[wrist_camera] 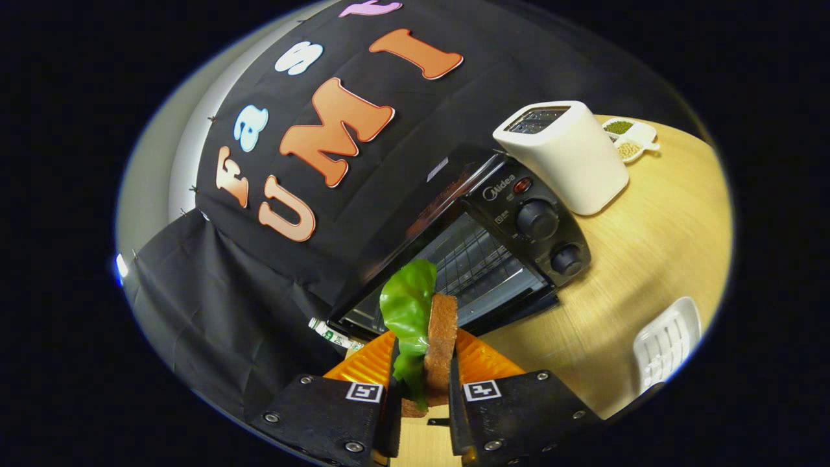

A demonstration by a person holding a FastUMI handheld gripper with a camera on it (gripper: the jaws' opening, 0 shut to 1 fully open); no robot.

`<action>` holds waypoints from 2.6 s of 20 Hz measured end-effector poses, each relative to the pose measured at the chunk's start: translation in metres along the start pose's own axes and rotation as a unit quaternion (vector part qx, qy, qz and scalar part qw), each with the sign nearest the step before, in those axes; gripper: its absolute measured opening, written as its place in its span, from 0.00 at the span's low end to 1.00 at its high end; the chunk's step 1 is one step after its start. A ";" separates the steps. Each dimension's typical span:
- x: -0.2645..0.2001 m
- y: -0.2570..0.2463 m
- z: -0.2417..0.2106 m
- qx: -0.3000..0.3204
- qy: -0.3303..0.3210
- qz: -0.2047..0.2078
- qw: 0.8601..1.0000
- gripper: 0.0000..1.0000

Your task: Open the toaster oven, put the food inside, and close the toaster oven door.

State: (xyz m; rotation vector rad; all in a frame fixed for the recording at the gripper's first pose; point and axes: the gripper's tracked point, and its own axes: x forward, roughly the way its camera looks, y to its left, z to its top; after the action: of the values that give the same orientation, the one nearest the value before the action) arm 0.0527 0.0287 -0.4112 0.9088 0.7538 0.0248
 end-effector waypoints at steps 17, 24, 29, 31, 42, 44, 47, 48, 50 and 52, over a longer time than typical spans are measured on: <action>0.109 0.009 0.015 0.071 -0.145 0.007 0.987 0.31; 0.120 0.001 0.021 -0.028 -0.191 -0.056 0.980 0.45; 0.112 -0.020 0.022 -0.138 -0.179 -0.143 0.963 0.70; 0.107 -0.025 0.023 -0.175 -0.175 -0.163 0.955 0.80; 0.032 -0.014 -0.009 -0.332 -0.111 -0.183 0.918 0.98; 0.017 -0.016 -0.025 -0.347 -0.084 -0.181 0.917 0.98; -0.008 -0.025 -0.052 -0.346 -0.048 -0.176 0.920 0.99; -0.016 -0.028 -0.059 -0.344 -0.039 -0.174 0.922 0.99; -0.030 -0.030 -0.075 -0.342 -0.023 -0.167 0.924 0.99; -0.045 -0.035 -0.089 -0.341 -0.009 -0.162 0.926 0.99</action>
State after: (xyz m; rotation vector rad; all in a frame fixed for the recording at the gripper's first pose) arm -0.0440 0.0548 -0.4440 0.1138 0.7959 -0.0130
